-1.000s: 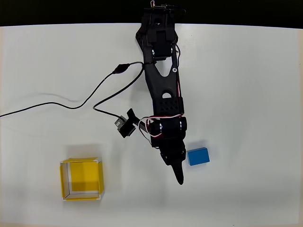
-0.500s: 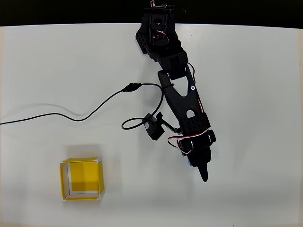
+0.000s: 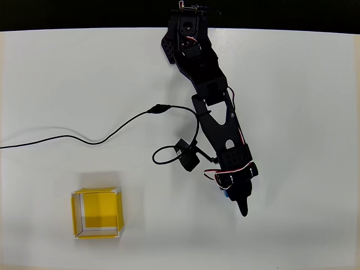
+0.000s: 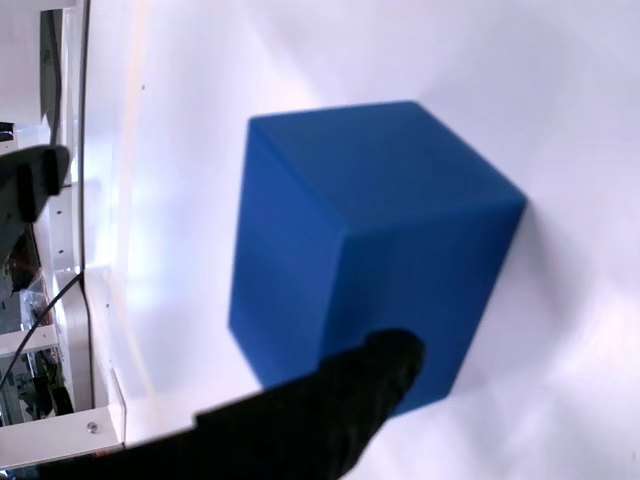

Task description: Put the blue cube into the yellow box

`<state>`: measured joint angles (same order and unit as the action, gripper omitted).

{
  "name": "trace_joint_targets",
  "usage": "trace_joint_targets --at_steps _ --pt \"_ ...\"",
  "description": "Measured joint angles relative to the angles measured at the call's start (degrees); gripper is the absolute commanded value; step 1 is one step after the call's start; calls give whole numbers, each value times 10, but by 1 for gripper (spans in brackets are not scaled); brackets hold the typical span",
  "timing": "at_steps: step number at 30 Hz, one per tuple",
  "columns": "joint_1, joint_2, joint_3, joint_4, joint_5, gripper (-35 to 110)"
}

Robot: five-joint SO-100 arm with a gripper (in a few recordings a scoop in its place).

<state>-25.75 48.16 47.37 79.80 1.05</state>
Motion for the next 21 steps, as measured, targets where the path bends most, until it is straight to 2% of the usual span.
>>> trace_joint_targets --at_steps 7,15,21 --pt "0 -23 -6 -19 -4 53" --pt "-7 -32 -12 -28 -25 36" --pt "-13 -32 -12 -29 -47 29"
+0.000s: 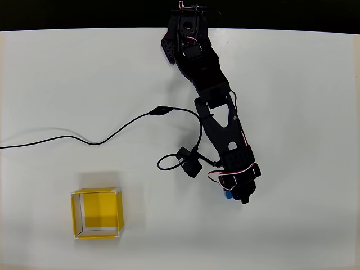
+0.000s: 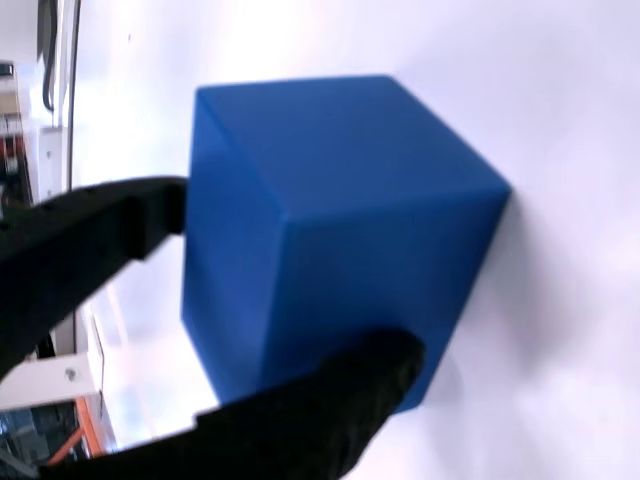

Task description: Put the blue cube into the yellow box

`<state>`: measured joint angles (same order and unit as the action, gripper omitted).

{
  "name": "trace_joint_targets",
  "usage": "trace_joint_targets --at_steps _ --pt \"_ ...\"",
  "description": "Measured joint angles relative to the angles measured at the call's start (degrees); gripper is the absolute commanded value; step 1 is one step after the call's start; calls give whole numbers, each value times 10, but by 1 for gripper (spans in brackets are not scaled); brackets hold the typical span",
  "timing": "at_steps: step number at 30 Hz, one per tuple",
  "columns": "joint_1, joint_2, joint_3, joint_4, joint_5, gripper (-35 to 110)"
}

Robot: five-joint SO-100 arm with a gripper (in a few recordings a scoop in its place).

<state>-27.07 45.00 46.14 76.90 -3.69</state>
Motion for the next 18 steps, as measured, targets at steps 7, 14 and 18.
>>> trace_joint_targets --at_steps 7,14,18 --pt "1 -6 0 -9 -15 28" --pt "12 -11 0 -9 -33 24" --pt "20 -11 0 -14 -59 21"
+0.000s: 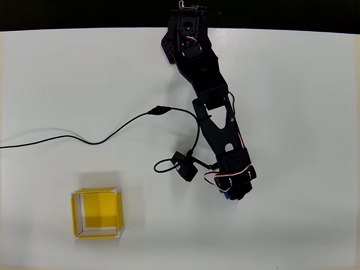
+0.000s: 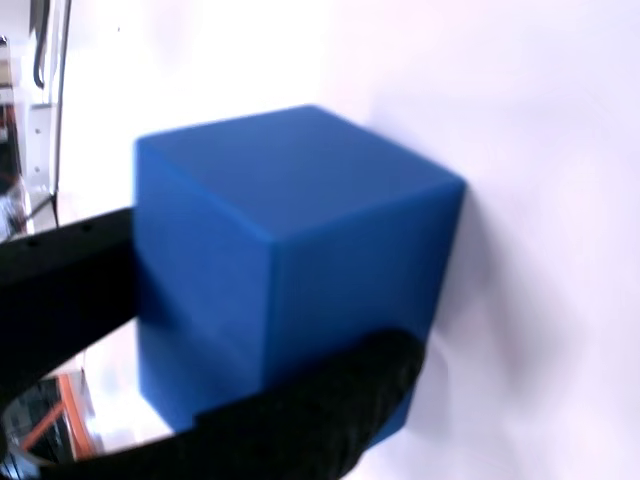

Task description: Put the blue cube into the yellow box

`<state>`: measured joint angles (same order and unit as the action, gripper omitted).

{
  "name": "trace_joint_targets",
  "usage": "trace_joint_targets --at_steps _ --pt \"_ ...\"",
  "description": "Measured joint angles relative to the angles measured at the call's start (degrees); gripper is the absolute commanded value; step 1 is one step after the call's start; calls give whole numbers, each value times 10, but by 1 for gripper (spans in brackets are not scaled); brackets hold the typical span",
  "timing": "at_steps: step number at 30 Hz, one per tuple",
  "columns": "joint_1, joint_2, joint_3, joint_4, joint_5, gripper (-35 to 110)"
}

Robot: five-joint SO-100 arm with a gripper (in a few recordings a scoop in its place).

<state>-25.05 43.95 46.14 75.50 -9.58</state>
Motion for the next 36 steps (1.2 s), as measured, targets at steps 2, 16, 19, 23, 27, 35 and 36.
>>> trace_joint_targets --at_steps 2,16,19,23,27,35,36 --pt "5 0 0 -5 -16 20" --pt "47 101 62 -50 -198 17" --pt "85 157 67 -63 -245 17" --pt "154 223 79 -99 -321 17" --pt "233 259 95 -142 -383 17" --pt "337 263 101 -230 -486 17" --pt "350 263 105 -241 -497 17"
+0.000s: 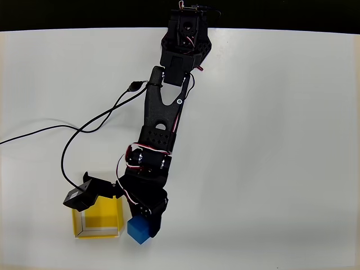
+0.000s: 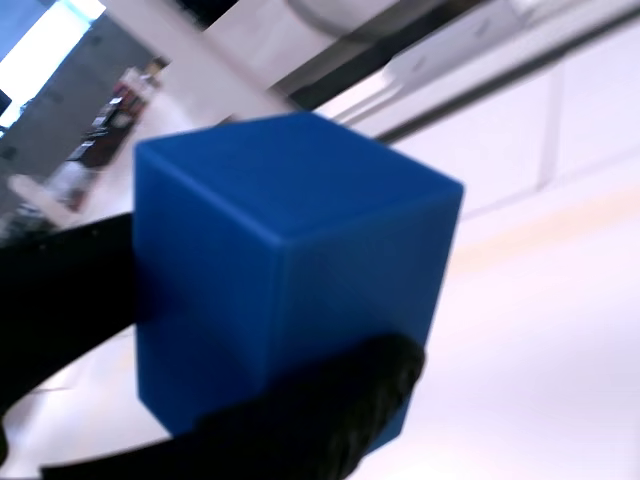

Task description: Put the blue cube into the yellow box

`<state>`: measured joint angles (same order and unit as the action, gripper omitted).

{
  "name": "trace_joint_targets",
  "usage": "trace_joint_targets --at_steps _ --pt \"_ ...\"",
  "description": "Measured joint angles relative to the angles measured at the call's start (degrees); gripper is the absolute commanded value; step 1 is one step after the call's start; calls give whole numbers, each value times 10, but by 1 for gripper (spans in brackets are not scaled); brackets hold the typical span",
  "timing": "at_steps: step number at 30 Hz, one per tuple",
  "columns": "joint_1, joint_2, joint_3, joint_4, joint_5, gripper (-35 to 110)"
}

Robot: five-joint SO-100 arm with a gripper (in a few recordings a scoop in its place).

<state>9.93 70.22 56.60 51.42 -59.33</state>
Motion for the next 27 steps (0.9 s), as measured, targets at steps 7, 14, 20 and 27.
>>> trace_joint_targets --at_steps 7,14,20,27 --pt "78 -2 6 -91 -62 17" --pt "131 -88 2 -143 -98 17" --pt "142 -170 -26 -170 -107 17" --pt "144 -224 -68 -189 -113 17"
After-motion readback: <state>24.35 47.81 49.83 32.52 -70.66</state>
